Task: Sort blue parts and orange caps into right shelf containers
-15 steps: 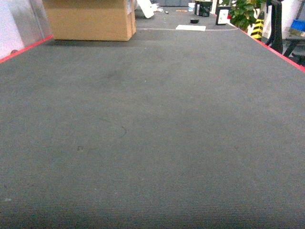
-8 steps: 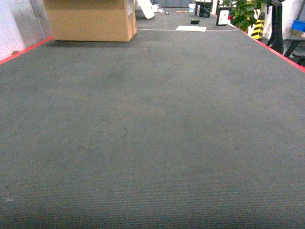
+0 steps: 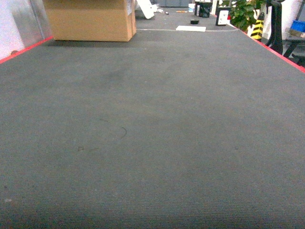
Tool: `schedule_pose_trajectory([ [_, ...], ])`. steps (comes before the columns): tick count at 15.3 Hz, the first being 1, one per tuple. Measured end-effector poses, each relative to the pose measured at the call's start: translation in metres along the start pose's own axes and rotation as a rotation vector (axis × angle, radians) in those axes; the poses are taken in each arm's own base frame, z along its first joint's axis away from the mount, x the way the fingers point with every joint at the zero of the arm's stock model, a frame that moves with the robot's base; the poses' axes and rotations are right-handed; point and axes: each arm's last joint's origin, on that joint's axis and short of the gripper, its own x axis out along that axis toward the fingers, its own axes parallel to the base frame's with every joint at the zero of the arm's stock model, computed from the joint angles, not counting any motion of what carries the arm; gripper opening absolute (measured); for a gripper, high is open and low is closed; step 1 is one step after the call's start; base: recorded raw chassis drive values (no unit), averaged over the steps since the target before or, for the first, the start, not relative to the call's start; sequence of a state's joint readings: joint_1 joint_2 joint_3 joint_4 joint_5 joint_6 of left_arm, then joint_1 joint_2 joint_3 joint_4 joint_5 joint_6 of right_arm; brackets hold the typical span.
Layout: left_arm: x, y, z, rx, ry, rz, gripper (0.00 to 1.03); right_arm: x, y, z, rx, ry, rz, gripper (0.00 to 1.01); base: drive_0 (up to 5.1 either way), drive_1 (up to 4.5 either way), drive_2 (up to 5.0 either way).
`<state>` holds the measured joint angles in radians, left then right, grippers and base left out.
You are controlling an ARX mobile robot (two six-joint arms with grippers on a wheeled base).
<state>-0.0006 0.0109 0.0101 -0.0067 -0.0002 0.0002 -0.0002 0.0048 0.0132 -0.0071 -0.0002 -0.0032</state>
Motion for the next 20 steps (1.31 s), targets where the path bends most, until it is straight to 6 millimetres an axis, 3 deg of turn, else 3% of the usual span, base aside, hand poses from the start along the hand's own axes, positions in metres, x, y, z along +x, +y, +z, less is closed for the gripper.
schedule_pose_trajectory([
  [5, 0.0, 0.0, 0.0, 0.0, 0.0, 0.0, 0.43, 0.0, 0.0, 0.0001, 0.0, -0.001, 0.0, 0.41, 0.0, 0.0, 0.0],
  [20, 0.0, 0.0, 0.0, 0.0, 0.0, 0.0, 0.43, 0.0, 0.0, 0.0001, 0.0, -0.001, 0.0, 0.41, -1.5, -1.51, -1.5],
])
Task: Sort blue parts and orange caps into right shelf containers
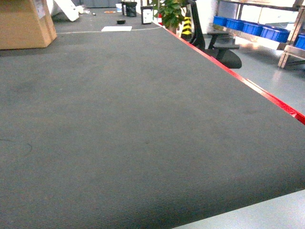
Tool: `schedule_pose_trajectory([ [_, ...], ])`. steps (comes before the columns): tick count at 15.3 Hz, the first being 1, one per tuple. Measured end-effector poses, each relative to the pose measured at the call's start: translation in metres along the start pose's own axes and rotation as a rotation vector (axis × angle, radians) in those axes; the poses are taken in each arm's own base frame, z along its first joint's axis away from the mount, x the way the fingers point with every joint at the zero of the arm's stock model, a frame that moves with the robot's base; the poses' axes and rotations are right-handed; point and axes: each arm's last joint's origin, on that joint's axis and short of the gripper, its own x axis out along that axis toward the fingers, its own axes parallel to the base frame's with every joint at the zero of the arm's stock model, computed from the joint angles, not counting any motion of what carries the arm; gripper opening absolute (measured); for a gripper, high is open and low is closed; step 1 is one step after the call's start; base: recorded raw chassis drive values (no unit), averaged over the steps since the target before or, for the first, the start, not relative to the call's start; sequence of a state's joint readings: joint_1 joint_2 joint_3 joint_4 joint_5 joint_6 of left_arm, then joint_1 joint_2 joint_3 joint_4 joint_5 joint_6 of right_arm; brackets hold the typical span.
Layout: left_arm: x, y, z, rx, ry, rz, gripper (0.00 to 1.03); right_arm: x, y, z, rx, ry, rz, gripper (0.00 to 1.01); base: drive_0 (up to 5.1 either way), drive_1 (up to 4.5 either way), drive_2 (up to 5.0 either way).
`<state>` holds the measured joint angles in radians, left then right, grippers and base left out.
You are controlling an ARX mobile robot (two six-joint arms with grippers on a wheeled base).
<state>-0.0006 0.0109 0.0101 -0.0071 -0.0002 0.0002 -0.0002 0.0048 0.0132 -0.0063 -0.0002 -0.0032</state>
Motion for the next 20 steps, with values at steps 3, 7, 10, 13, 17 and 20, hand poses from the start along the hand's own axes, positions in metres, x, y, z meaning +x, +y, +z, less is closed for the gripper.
schedule_pose_trajectory([
  [3, 0.0, 0.0, 0.0, 0.0, 0.0, 0.0, 0.43, 0.0, 0.0, 0.0, 0.0, 0.0, 0.0, 0.41, -1.5, -1.48, -1.5],
  [7, 0.0, 0.0, 0.0, 0.0, 0.0, 0.0, 0.43, 0.0, 0.0, 0.0, 0.0, 0.0, 0.0, 0.41, -1.5, -1.55, -1.5],
  [10, 0.0, 0.0, 0.0, 0.0, 0.0, 0.0, 0.43, 0.0, 0.0, 0.0, 0.0, 0.0, 0.0, 0.41, -1.5, -1.51, -1.5],
  [13, 0.0, 0.0, 0.0, 0.0, 0.0, 0.0, 0.43, 0.0, 0.0, 0.0, 0.0, 0.0, 0.0, 0.41, -1.5, -1.46, -1.5],
  [17, 0.0, 0.0, 0.0, 0.0, 0.0, 0.0, 0.43, 0.0, 0.0, 0.0, 0.0, 0.0, 0.0, 0.41, -1.5, -1.54, -1.5],
  [20, 0.0, 0.0, 0.0, 0.0, 0.0, 0.0, 0.43, 0.0, 0.0, 0.0, 0.0, 0.0, 0.0, 0.41, -1.5, -1.5, -1.5],
])
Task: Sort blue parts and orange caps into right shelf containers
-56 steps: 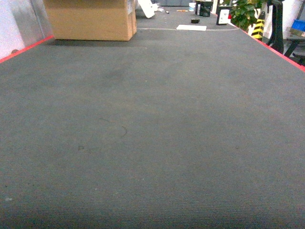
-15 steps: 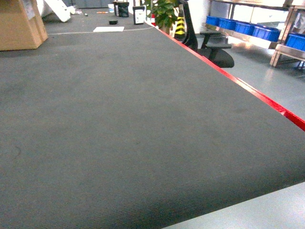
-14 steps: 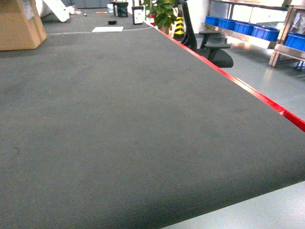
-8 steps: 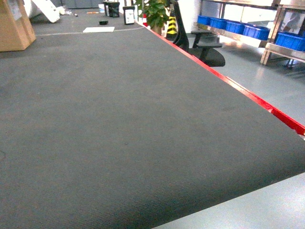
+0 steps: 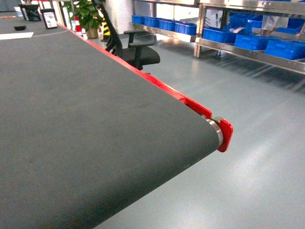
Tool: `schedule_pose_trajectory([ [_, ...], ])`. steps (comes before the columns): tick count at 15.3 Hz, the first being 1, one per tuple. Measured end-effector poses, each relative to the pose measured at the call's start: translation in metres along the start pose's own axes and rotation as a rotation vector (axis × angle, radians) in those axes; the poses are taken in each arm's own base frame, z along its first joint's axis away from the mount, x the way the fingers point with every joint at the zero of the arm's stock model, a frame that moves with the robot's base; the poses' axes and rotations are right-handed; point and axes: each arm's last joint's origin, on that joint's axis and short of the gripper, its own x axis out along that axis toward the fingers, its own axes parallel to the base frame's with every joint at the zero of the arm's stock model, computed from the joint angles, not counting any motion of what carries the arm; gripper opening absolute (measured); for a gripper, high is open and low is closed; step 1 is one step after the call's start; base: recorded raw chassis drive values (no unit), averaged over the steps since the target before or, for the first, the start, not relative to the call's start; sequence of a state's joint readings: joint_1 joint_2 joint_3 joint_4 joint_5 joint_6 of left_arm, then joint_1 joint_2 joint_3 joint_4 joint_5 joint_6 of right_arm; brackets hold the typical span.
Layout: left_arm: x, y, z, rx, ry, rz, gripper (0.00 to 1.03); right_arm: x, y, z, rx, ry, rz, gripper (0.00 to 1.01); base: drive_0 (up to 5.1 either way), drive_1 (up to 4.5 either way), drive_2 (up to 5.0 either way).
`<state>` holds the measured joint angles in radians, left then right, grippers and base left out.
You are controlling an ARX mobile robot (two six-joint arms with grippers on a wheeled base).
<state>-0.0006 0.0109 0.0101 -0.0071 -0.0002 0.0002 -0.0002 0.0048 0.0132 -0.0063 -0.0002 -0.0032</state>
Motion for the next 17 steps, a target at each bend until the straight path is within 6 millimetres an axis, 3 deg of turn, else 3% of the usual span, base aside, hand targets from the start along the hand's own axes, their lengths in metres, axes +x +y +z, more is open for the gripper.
schedule_pose_trajectory([
  [17, 0.0, 0.0, 0.0, 0.0, 0.0, 0.0, 0.43, 0.0, 0.0, 0.0, 0.0, 0.0, 0.0, 0.41, -1.5, -1.51, -1.5],
])
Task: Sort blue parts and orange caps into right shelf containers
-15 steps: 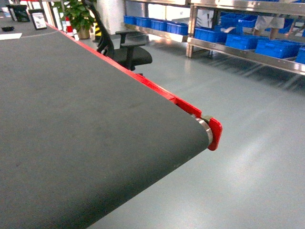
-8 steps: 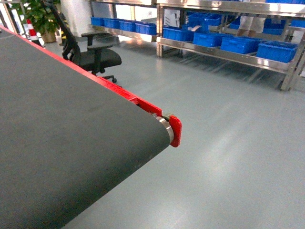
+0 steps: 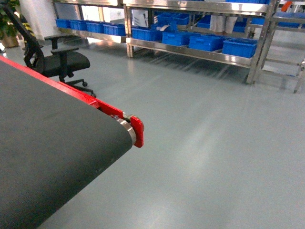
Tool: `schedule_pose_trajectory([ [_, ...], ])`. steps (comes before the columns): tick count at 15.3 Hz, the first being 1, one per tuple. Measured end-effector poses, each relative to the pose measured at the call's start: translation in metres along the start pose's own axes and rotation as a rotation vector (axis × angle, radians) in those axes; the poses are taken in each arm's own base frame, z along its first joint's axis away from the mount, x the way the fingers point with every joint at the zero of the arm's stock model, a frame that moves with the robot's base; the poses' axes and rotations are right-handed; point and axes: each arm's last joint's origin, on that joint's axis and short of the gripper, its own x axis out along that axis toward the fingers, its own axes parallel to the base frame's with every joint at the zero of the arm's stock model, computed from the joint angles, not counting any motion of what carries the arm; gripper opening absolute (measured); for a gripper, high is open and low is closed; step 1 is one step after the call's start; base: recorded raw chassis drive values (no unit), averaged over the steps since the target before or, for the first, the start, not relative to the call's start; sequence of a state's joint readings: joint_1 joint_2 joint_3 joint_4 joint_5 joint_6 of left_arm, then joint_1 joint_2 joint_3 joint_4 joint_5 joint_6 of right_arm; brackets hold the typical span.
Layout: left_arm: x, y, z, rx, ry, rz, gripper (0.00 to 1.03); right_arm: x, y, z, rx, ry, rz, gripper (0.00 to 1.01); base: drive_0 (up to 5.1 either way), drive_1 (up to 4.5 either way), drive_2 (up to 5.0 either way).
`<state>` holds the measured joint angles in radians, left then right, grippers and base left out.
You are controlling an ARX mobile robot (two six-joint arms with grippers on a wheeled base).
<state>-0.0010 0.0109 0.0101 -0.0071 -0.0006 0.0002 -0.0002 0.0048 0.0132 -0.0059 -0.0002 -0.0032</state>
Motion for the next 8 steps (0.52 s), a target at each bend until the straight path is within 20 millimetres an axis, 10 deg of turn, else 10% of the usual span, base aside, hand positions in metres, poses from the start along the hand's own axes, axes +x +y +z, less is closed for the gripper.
schedule_pose_trajectory([
  [8, 0.0, 0.0, 0.0, 0.0, 0.0, 0.0, 0.43, 0.0, 0.0, 0.0, 0.0, 0.0, 0.0, 0.41, -1.6, -1.56, -1.6],
])
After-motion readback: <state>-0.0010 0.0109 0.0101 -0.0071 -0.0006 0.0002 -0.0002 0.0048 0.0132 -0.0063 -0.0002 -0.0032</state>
